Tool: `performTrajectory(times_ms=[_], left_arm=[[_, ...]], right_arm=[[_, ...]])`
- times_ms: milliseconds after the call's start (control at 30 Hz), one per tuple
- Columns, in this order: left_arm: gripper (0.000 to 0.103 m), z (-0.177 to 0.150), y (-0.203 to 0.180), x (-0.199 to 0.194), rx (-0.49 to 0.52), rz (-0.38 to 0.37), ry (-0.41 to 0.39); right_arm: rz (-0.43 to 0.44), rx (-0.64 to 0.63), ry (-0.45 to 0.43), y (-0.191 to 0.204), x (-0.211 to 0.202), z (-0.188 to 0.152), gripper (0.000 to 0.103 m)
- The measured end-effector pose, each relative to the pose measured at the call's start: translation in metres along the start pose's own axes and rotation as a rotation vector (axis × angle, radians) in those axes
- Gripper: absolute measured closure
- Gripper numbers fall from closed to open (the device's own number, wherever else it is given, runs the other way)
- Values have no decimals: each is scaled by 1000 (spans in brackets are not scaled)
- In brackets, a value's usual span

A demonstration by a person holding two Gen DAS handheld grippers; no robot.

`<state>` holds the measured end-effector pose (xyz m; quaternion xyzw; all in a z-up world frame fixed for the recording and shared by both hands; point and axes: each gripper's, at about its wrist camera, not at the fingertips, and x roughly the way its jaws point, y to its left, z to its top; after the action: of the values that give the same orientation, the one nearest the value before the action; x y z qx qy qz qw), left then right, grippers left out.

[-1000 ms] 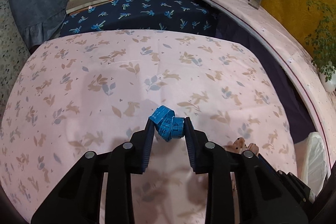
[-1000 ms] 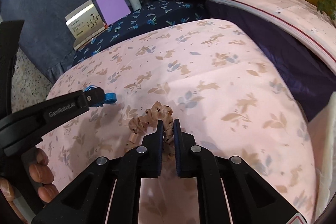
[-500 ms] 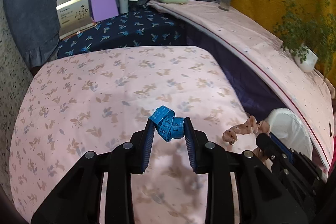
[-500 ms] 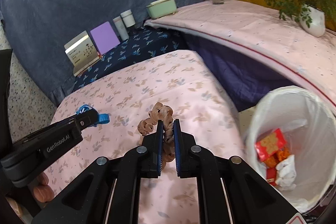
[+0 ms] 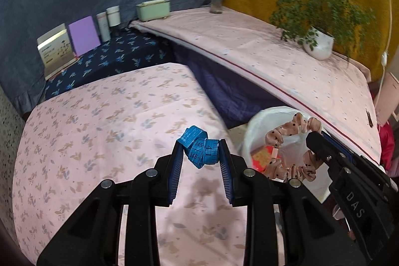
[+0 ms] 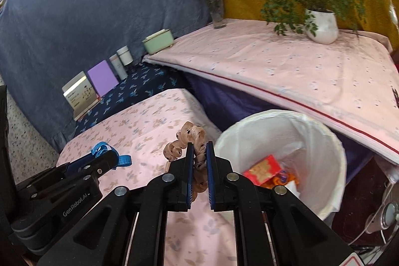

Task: Collect trash
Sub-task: 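Carry both scrunchies over the white bin and open both tools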

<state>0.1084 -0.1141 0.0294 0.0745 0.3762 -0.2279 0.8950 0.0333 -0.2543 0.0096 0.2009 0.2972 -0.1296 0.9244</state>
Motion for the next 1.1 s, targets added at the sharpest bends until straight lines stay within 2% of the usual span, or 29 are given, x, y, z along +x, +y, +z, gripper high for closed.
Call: performTrajectory(times_ms=[500, 967, 1067, 1100], left_arm=[[75, -2, -84, 1, 138, -80, 2], [73, -3, -127, 33, 186, -148, 49], [69, -2, -130, 39, 181, -153, 49], [62, -2, -130, 41, 178, -153, 49]], right_arm=[[-90, 114, -55, -81, -37, -3, 94], [-137, 179, -34, -128, -28, -11, 94], [-143, 185, -28, -134, -24, -10, 94], [-145, 185, -25, -135, -22, -10, 94]])
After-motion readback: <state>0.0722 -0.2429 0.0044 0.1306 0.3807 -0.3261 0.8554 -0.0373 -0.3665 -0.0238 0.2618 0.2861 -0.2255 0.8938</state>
